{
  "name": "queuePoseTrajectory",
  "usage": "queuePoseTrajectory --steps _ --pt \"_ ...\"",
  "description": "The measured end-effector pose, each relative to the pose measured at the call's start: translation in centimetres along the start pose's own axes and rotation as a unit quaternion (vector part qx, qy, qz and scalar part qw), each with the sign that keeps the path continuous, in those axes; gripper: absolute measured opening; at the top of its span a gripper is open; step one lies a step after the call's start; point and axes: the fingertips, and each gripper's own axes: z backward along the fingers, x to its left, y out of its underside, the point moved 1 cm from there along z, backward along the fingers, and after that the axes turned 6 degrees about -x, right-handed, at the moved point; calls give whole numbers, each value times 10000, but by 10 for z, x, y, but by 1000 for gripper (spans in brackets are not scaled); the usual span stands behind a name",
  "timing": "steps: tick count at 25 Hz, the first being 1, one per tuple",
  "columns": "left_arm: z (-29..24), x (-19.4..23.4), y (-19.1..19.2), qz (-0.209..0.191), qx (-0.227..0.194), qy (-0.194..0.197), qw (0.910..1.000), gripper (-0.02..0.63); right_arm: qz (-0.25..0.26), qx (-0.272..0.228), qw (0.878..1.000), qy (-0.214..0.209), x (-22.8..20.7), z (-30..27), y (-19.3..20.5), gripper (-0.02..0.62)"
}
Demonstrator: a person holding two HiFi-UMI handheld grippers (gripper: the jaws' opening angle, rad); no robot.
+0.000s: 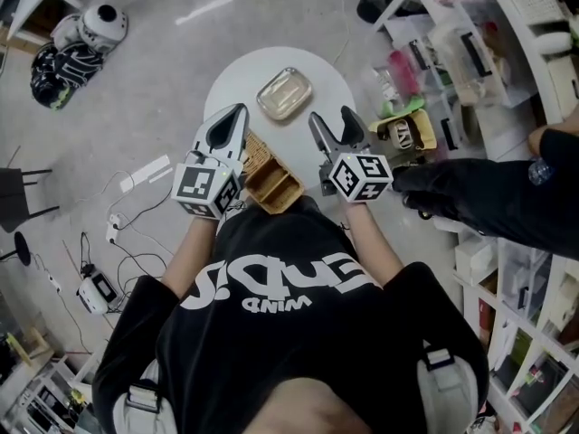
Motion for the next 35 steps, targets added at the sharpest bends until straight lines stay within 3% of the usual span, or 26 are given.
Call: queuePoseTrajectory --steps 14,23,27,35 --pt "-11 18 15 64 268 -44 9996 0 -611 597 9956 382 -61 -77 79 313" --pt "-19 26 28 232 498 -142 9984 -1 -1109 1241 9829 781 -101 -115 137 322" --pt "-17 34 32 210 470 -171 9985 0 -1367 1502 9765 719 -102 -127 158 319" --pt "-17 33 44 -4 574 -183 9982 0 -1377 1739 9732 609 -103 -140 175 273"
